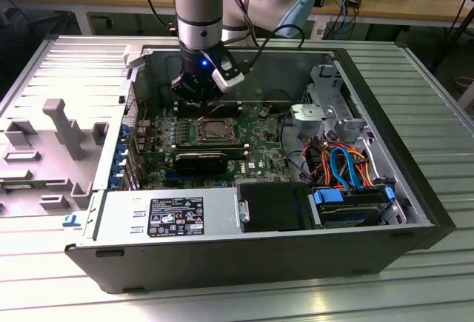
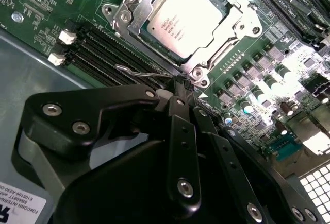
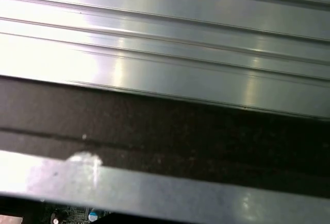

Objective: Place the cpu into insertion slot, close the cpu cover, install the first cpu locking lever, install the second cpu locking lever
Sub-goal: 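Install the first cpu locking lever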

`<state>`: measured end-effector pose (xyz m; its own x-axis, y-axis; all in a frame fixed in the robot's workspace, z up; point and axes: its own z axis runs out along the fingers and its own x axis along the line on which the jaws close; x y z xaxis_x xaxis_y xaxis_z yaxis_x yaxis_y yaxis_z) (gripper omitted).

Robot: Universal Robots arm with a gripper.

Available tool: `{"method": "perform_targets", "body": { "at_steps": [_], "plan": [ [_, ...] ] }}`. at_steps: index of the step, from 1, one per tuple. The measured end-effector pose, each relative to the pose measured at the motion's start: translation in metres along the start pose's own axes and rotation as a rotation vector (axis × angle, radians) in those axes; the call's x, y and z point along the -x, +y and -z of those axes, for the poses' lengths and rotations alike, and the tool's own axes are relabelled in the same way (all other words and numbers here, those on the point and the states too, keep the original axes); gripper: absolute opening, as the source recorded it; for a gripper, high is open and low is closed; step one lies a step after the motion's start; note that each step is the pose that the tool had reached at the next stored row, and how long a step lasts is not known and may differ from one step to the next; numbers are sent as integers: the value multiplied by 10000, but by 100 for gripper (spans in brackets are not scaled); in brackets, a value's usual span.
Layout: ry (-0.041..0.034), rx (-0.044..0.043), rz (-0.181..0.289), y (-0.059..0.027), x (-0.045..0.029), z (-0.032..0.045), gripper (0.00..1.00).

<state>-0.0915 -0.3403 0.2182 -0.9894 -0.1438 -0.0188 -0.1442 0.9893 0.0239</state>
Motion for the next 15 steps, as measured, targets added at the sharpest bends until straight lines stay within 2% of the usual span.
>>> {"method": "perform_targets", "body": {
  "at_steps": [6, 15],
  "plan": [
    [-2, 11, -1, -26, -3, -13, 11],
    [13, 11, 30, -34, 35, -65, 11]
  ]
}}
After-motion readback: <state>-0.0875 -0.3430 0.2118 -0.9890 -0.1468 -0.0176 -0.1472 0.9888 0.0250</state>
